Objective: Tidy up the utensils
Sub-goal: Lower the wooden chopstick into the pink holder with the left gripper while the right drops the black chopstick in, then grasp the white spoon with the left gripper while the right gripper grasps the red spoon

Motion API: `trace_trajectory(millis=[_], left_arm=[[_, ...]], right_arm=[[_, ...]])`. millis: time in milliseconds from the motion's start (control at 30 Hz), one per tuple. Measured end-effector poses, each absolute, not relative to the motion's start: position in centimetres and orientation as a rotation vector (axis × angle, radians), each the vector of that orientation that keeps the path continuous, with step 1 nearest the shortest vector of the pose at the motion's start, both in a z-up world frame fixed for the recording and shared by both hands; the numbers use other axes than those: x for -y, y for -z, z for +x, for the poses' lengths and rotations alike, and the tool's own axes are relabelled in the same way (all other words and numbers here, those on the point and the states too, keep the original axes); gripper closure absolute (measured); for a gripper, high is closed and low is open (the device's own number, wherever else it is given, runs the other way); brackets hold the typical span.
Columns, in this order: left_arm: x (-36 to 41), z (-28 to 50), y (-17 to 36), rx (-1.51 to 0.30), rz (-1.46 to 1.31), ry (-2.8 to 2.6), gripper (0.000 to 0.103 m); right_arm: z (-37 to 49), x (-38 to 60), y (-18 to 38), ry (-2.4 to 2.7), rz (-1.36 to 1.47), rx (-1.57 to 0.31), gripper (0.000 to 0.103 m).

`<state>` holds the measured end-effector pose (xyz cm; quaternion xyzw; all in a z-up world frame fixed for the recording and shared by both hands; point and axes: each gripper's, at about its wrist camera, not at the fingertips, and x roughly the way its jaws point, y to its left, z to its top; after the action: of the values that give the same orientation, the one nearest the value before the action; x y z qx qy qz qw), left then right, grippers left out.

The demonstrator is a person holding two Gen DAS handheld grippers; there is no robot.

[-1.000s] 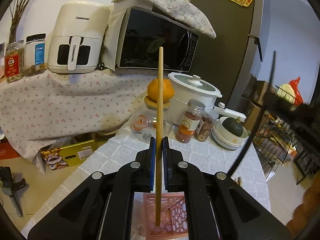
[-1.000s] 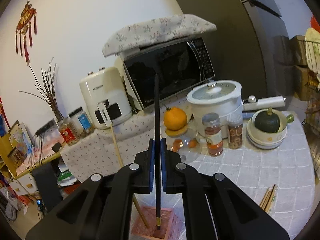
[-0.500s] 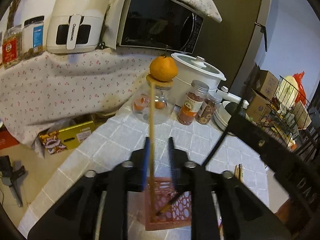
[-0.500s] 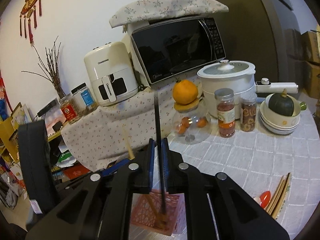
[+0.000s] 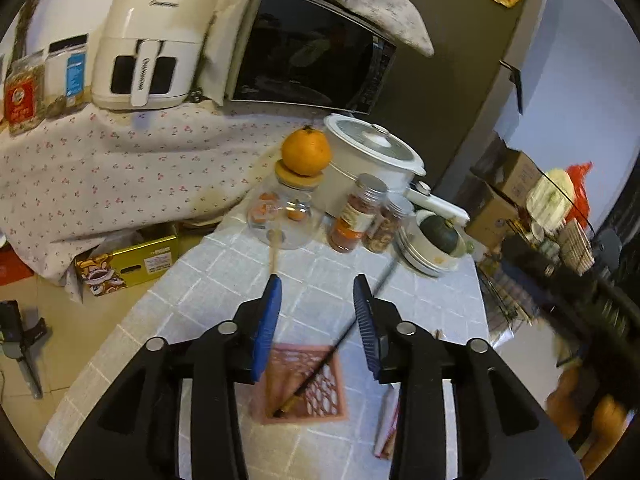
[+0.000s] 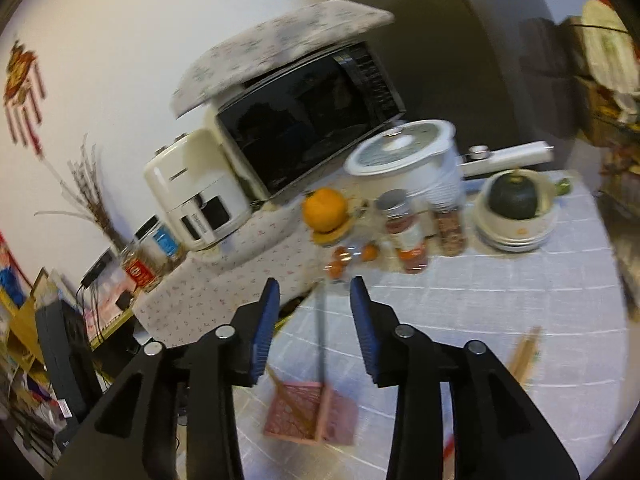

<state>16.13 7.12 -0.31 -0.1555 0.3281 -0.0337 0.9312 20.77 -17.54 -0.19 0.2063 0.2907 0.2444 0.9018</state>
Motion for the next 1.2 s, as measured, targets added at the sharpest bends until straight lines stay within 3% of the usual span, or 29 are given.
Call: trace_trajectory(millis=[133,267,400,533,633,800,1000,1200], left_arm=[[-4.0,15.3,-0.8,-0.688,-0.231,0.102,0.058],[-0.2,14.6,-0.6,-0.729,-0.144,0.176,0.054],[4.4,14.4,1.6,-0.833,-0.023,0.259,0.044],[7.3,15.7,5.4,-0.978,-0.018,0.326,0.044],[8.8,17.3,8.5,-1.074,-0.016,0.339,0.052],[9.0,20.5,13.1,-1.216,-0.1,0.327,0.084],[9.5,23.1,16.3,-1.276,-0.121,0.282,0.09],[9.4,24.3,18.6,-1.32,-0.129,0.241,0.09]], right_arm=[[21.1,22.1,-0.6,-0.415,0.401,-0.695,0.047],[20.9,27.9,2.1,-0.274,0.46,-0.807,0.045],[21.9,31.0,6.8,-0.208,0.628,-0.995,0.045],[22.5,31.3,9.3,-0.165,0.622,-1.129,0.045],[22.5,31.6,9.9,-0.155,0.631,-1.171,0.045],[22.5,31.4,10.1,-0.151,0.632,-1.191,0.045],[22.6,31.6,10.4,-0.166,0.636,-1.203,0.045],[22.8,31.5,10.8,-0.176,0.622,-1.215,0.045]])
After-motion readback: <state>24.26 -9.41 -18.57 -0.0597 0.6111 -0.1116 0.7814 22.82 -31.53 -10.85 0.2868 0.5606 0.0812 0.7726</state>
